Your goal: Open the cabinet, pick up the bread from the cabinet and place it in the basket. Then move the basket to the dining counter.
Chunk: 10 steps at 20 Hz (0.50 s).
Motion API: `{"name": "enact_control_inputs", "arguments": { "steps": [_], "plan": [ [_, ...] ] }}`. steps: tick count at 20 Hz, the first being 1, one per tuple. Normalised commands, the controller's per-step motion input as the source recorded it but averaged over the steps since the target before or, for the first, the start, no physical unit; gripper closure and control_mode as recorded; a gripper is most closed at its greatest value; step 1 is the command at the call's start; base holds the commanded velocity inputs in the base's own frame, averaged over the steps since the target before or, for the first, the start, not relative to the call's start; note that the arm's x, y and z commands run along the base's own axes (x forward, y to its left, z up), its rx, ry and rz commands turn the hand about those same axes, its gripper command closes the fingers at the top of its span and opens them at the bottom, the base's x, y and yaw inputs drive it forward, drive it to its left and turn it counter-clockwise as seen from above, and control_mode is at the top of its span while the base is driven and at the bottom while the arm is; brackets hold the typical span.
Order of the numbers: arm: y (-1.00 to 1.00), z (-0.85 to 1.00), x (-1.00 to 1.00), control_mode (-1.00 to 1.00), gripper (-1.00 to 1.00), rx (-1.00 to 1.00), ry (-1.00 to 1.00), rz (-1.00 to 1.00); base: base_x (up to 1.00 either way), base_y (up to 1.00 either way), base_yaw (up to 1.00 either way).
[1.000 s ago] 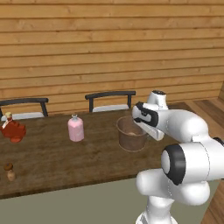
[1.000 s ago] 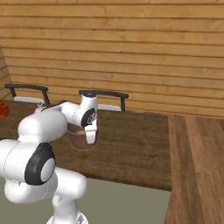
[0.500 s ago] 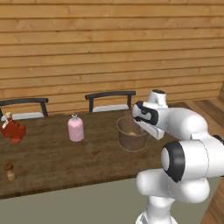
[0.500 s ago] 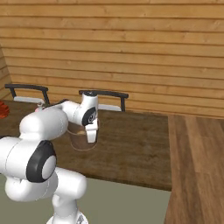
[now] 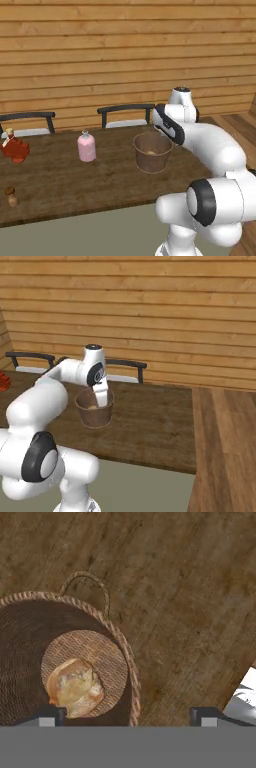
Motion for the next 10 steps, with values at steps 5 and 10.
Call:
{"name": "enact_control_inputs", "arguments": {
  "steps": [5,10],
  "plan": [
    [0.34,0.99,-0.66,-1.00,-1.00,-0.24,-0.21,0.36,0.00,0.00,0.00],
    [0.77,0.69,-0.85,-1.00,-1.00,-0.36,-0.14,0.55,0.00,0.00,0.00]
  ]
}}
